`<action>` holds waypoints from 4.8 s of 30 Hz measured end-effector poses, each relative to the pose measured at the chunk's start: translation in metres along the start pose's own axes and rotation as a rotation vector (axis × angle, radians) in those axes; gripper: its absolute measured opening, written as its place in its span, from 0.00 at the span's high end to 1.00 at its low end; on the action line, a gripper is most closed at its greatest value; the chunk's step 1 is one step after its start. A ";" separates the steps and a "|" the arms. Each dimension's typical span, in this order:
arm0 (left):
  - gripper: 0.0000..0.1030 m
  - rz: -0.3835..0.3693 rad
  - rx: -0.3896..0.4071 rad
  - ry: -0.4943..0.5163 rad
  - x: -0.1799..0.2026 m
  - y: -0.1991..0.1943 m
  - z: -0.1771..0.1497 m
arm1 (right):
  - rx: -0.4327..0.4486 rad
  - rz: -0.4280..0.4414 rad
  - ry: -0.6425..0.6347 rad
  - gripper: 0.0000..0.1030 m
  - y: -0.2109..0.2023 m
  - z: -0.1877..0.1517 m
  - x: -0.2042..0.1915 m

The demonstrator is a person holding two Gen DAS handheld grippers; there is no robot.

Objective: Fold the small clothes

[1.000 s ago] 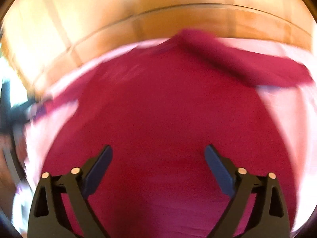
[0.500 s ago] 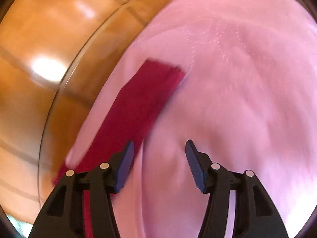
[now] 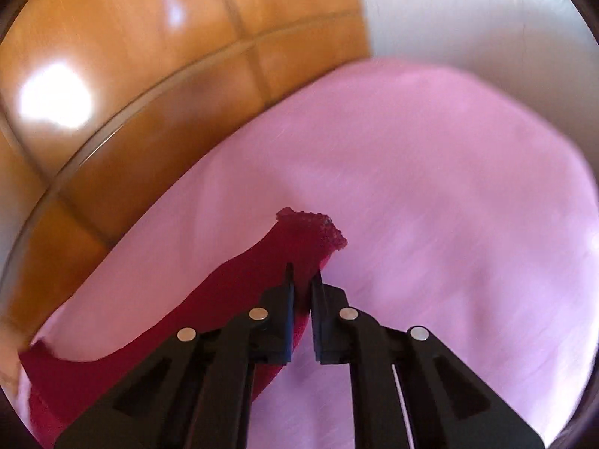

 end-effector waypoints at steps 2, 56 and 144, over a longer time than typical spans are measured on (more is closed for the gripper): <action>0.13 -0.001 -0.002 0.002 -0.001 0.000 -0.001 | -0.019 -0.052 0.048 0.94 0.012 0.001 0.021; 0.46 0.040 0.037 -0.126 -0.114 -0.154 -0.043 | -0.311 0.694 -0.527 0.46 -0.194 -0.265 -0.139; 0.89 -0.237 -0.136 -0.297 -0.020 0.080 0.161 | -0.106 0.694 -0.208 0.27 -0.094 -0.134 -0.211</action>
Point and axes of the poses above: each gripper's, at about its wrist camera, not at the fingertips, and y roughly the way its jaws point, x to its right, z to its top, the point moved 4 cm from there along y, roughly the way its jaws point, and after that the axes turned 15 degrees about -y, right-handed, at the moved point
